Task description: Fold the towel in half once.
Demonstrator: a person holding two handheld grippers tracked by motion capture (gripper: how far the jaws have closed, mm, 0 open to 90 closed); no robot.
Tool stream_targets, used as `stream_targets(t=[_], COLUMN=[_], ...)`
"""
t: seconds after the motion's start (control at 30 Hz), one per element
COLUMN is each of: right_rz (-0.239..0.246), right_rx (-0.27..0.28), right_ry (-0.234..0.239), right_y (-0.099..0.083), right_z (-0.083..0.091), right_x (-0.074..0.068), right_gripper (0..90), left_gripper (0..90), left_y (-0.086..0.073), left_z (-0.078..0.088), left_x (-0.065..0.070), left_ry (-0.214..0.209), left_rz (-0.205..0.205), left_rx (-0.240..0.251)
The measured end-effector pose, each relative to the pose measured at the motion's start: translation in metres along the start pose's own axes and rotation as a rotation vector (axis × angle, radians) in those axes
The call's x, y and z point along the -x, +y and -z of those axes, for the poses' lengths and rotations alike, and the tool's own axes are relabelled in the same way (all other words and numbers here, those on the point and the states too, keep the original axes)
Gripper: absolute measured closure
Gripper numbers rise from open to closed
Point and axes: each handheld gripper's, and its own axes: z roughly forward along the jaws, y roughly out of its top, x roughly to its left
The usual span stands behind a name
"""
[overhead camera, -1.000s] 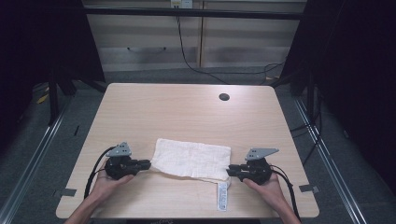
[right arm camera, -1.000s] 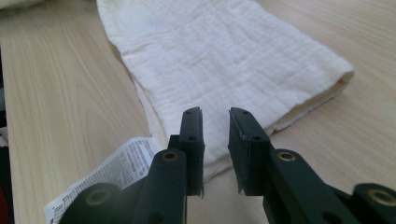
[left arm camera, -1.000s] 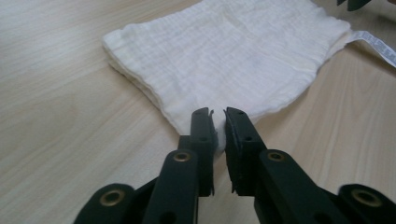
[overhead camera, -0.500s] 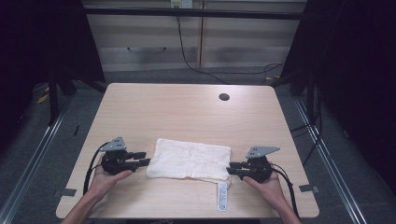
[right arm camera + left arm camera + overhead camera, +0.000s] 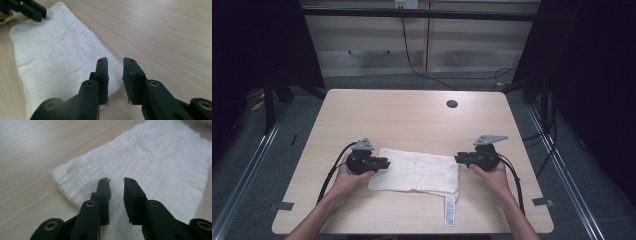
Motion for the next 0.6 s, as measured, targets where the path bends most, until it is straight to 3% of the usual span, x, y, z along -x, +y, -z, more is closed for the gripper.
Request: stream_targets(t=[0.07, 0.2, 0.33, 0.6], right_rz=[-0.013, 0.009, -0.016, -0.019], right_rx=[-0.012, -0.034, -0.042, -0.073], right_ry=[0.002, -0.006, -0.011, 0.012], right_y=[0.001, 0.001, 0.000, -0.006], right_z=[-0.006, -0.019, -0.025, -0.030], right_x=[0.006, 0.007, 0.011, 0.015], right_gripper=[71.1, 66.4, 65.4, 68.2], left_gripper=[73.9, 73.8, 73.7, 72.9], left_y=[-0.003, -0.005, -0.006, -0.008], left_z=[-0.001, 0.000, 0.000, 0.001], left_x=[-0.001, -0.002, -0.001, -0.002], left_ry=[0.001, 0.010, 0.014, 0.014], left_rz=[0.005, 0.000, -0.003, 0.006], left_rx=[-0.003, 0.005, 0.011, 0.017])
